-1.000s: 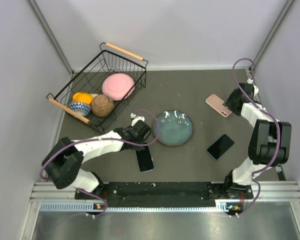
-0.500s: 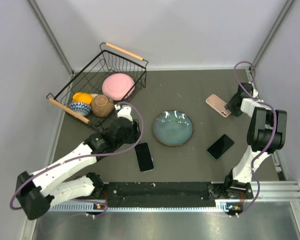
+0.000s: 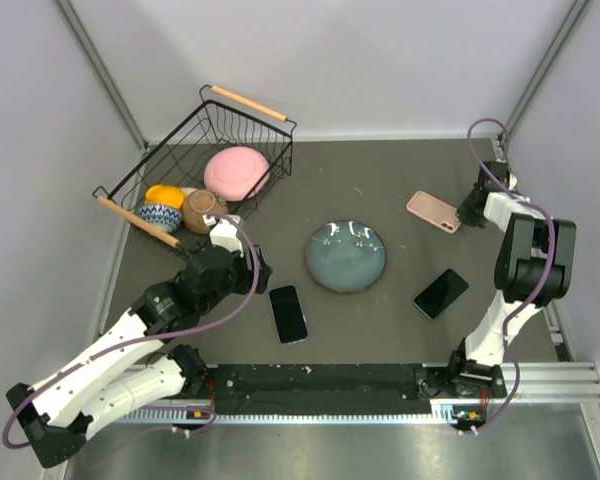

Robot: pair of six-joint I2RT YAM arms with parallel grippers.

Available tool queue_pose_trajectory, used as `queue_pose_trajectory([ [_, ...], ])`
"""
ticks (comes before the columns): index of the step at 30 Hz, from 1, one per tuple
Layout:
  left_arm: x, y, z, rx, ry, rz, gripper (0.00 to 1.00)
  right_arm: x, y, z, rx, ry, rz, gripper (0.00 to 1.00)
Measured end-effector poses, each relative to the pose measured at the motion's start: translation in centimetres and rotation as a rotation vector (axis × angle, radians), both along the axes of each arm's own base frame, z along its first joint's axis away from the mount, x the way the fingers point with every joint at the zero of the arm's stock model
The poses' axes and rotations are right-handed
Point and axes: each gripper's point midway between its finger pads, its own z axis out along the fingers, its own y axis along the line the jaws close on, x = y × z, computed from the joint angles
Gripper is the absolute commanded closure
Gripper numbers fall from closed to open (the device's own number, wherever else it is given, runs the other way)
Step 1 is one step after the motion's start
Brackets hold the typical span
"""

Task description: Put the phone into the phone case

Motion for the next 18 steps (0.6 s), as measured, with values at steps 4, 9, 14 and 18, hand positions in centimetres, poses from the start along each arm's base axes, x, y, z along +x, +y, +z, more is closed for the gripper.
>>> queue_pose_trajectory([
  [4, -0.5, 0.2, 0.6, -0.020, -0.016, -0.011, 0.30, -0.7, -0.1, 2.9, -0.041, -0.035, 0.045, 1.00],
  [9, -1.0, 0.3, 1.5, -0.054, -0.040, -0.030, 0.30, -1.1, -0.1, 9.2, -0.110, -0.162, 0.109, 1.00],
  [14, -1.3, 0.4, 1.7, -0.067, -0.050, -0.036, 0.30, -1.6, 1.7, 13.2, -0.157, -0.249, 0.250, 1.00],
  [18, -1.5, 0.5, 2.1, -0.071, -0.067, -0.053, 0.30, -3.2, 7.0, 13.4, -0.162, -0.267, 0.527, 1.00],
])
